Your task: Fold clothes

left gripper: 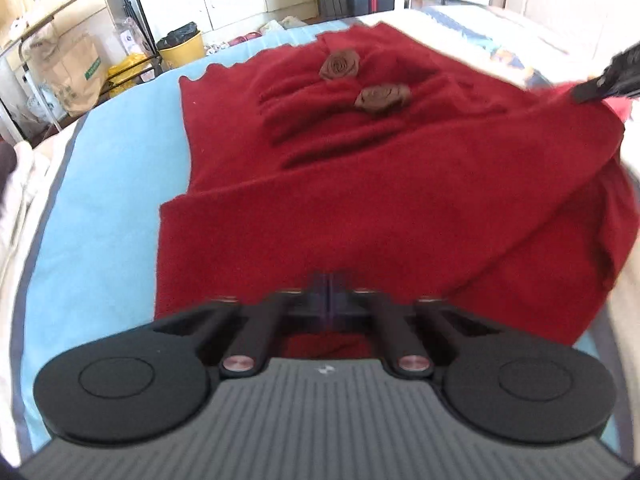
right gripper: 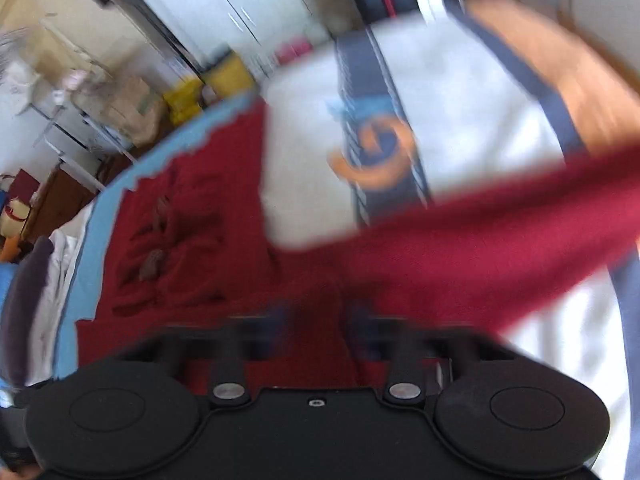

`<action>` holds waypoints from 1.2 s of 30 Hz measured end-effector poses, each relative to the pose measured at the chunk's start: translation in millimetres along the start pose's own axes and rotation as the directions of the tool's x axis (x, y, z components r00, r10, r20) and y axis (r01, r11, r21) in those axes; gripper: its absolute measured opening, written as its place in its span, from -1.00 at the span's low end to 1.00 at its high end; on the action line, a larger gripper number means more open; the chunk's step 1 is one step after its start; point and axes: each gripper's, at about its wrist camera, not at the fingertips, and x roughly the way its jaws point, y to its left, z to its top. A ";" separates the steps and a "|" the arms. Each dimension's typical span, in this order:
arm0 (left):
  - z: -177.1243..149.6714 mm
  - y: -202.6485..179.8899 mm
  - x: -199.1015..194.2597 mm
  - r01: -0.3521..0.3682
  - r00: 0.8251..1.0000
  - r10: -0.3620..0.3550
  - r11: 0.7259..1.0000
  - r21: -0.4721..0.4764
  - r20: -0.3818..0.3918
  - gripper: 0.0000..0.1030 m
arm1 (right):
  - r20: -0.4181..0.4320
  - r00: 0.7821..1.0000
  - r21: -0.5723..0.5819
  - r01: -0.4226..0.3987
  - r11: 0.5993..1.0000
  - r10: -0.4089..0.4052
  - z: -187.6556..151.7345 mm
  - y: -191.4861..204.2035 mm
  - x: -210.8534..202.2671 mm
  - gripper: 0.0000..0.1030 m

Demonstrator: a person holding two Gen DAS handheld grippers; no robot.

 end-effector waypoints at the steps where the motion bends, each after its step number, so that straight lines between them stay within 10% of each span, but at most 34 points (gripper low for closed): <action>1: 0.2 7.3 -11.7 -0.015 0.999 0.017 0.999 -0.036 0.038 -0.98 | 0.032 0.999 -0.100 0.017 0.995 -0.014 -1.2 18.4 -2.5 -0.86; 7: -8.9 53.2 -67.4 -0.162 0.969 0.199 0.961 -0.225 0.149 -1.00 | 0.157 0.987 -0.249 0.014 0.968 0.026 -6.3 53.7 -29.7 -0.87; 16: -31.3 103.4 -49.9 -0.114 0.991 0.130 0.911 -0.396 0.014 -0.94 | 0.030 0.995 -0.154 0.099 0.983 -0.095 -6.9 30.6 16.8 -0.87; 24: -21.8 40.0 -31.3 0.053 0.999 -0.053 0.991 -0.121 0.002 0.08 | 0.130 0.991 -0.104 -0.009 0.995 0.022 1.2 24.9 -9.0 -0.87; 30: -25.6 32.8 -3.3 -0.024 0.998 0.019 0.996 -0.088 -0.058 0.57 | 0.144 0.988 -0.098 -0.041 0.994 0.055 4.3 24.4 -13.4 -0.87; 34: -30.5 36.0 5.1 -0.057 0.996 0.051 0.996 -0.064 -0.079 0.57 | 0.142 0.987 -0.088 -0.058 0.994 0.070 4.3 24.7 -12.9 -0.87; 36: -27.1 44.3 5.1 -0.046 0.998 0.040 0.991 -0.124 -0.051 -0.07 | 0.142 0.987 -0.095 -0.063 0.993 0.077 3.2 26.5 -13.9 -0.87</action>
